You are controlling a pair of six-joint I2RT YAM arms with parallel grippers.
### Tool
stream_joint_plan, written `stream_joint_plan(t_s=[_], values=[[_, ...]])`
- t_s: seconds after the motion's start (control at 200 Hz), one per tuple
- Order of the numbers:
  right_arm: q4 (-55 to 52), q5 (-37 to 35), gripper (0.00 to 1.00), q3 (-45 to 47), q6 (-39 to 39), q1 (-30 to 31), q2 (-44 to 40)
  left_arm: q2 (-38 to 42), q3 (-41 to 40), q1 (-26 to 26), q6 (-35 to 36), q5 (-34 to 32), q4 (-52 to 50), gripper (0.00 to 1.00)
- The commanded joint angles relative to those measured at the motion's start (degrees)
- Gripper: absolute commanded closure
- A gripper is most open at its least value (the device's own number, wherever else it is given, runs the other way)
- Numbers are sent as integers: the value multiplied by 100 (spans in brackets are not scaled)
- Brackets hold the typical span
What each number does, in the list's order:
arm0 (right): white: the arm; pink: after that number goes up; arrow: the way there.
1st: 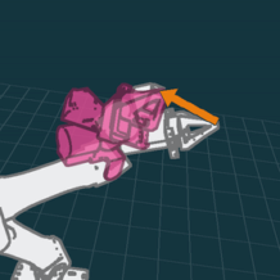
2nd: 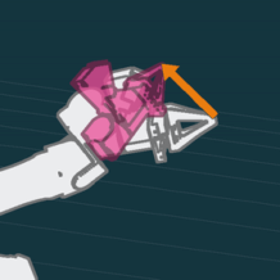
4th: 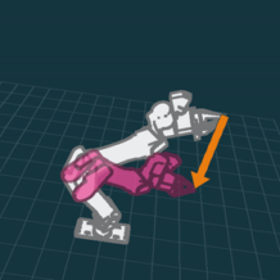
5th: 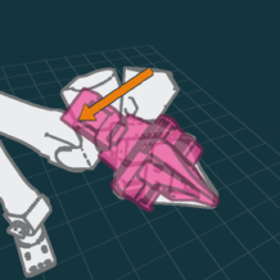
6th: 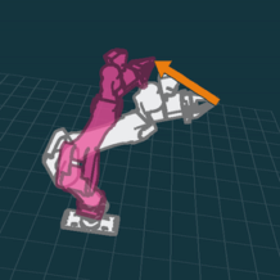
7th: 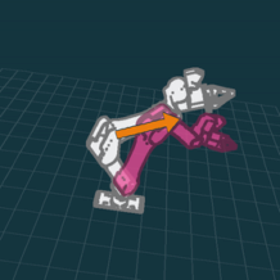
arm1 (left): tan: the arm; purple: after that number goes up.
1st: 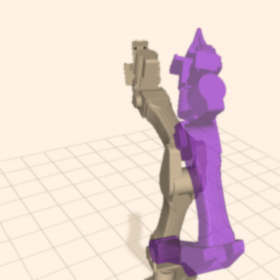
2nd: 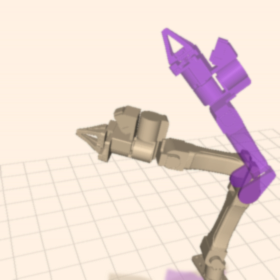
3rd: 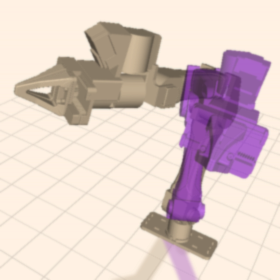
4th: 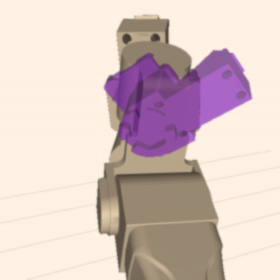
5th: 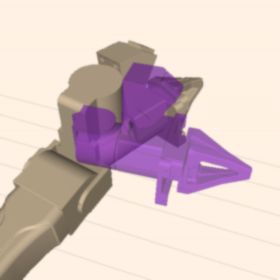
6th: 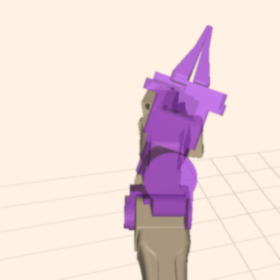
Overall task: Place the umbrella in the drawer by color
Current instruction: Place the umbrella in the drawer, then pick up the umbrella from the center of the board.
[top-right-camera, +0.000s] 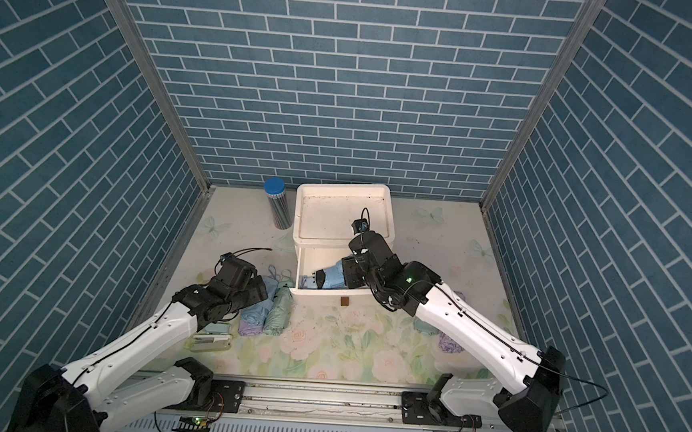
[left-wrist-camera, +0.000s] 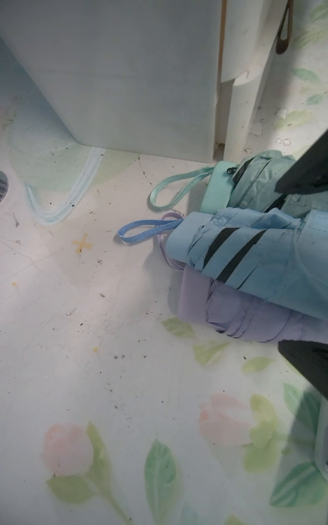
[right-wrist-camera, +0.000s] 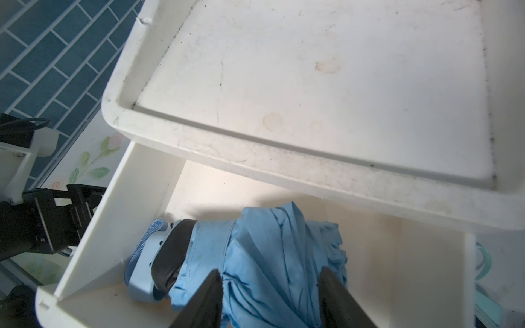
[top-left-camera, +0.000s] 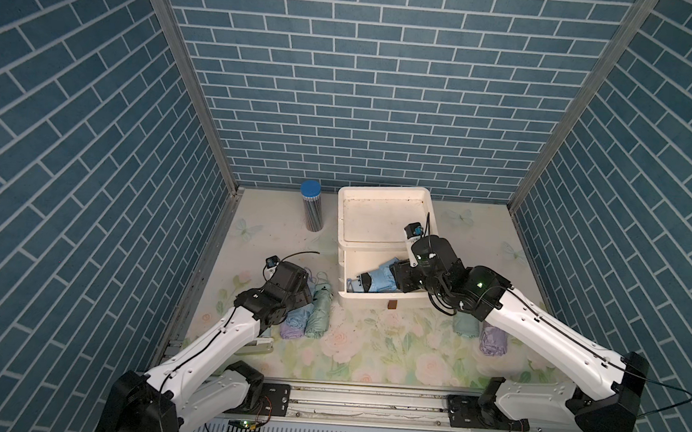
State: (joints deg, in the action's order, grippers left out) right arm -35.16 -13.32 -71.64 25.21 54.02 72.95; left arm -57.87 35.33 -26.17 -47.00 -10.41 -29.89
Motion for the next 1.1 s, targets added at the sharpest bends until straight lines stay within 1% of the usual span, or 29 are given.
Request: stream_joint_plan(t_s=[0.0,0.165,0.255,0.35,0.41,0.47,0.565,0.68,0.82,0.875,0.935,0.97,1.015,1.07,1.095], values=[[123,-97,45,-188,45,29,9,-85,-86,25,-160,119,-235,19],[167,-127,45,-146,45,25,-17,9,-225,25,-255,259,-306,24],[188,-118,45,-119,45,21,-21,39,-273,25,-240,289,-315,30],[235,-104,45,-93,45,22,-35,-5,-303,28,-265,316,-293,44],[246,-100,45,-89,43,22,-44,-32,-306,26,-304,339,-273,48],[264,-84,45,-94,45,24,-44,-41,-299,26,-329,341,-264,54],[290,-75,45,-90,54,20,-53,-34,-285,25,-345,323,-263,61],[290,-85,45,-96,54,25,-61,-34,-249,29,-353,241,-311,73],[316,-83,45,-89,62,22,-88,-10,-187,26,-337,173,-329,86],[338,-83,45,-69,71,29,-113,-19,-169,28,-315,163,-317,88],[360,-72,45,-61,80,29,-131,-47,-152,26,-293,163,-324,89],[360,-74,45,-62,89,23,-140,-78,-134,26,-283,169,-350,87],[360,-67,45,-62,98,23,-146,-83,-132,32,-280,180,-390,77],[356,-78,45,-56,98,24,-158,-53,-130,29,-290,192,-457,57],[355,-70,45,-47,101,20,-158,-27,-123,31,-293,204,-492,50]])
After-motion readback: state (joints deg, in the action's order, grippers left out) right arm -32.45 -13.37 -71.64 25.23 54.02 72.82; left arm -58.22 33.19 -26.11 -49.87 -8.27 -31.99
